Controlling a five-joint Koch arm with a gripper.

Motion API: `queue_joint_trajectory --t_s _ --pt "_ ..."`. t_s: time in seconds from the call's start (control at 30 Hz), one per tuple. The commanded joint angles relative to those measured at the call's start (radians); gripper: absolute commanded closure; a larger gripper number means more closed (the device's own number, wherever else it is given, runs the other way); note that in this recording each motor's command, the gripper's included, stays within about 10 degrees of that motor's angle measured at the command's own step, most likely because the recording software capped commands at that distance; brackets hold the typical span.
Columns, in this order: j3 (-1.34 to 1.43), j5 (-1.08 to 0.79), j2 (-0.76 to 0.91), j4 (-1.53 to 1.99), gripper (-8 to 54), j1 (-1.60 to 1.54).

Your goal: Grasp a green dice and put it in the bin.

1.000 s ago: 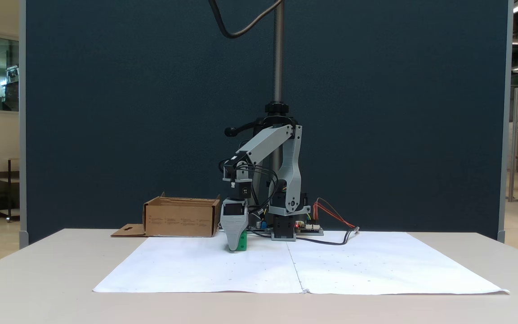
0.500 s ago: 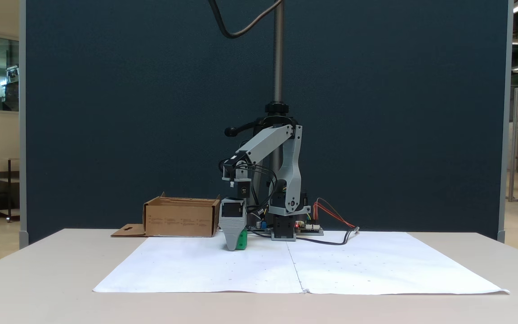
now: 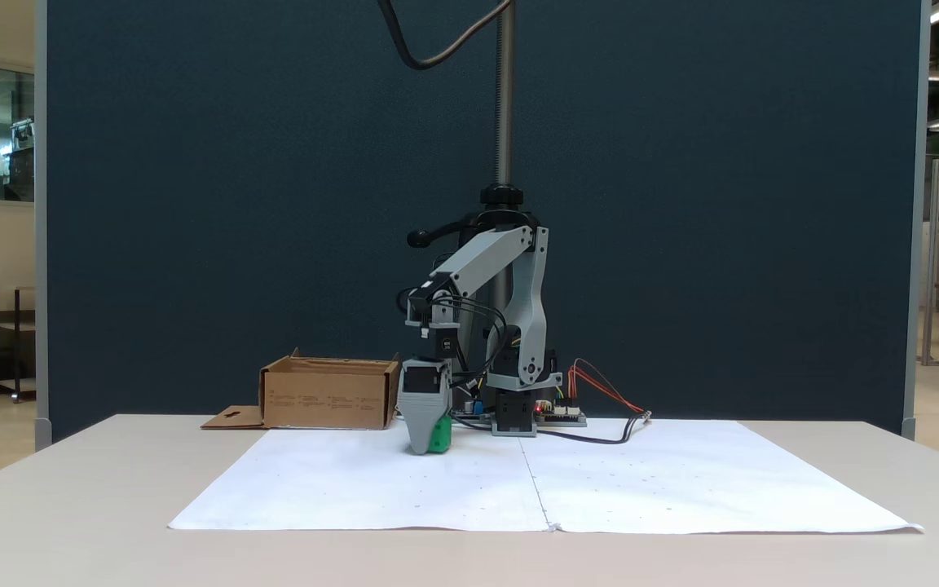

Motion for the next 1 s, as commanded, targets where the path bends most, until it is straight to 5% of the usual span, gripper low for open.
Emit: queue_joint_trajectory --t_s 0.0,0.23,0.47,0.97 --pt "-0.092 0.150 0.054 0.084 33.7 0.003" --pt "-0.311 0.276 0.091 0.272 33.7 0.017" --pt "-0.818 0.423 0.054 0.439 33.7 0.239" --pt "-0.913 0.434 -0.034 0.437 33.7 0.706"
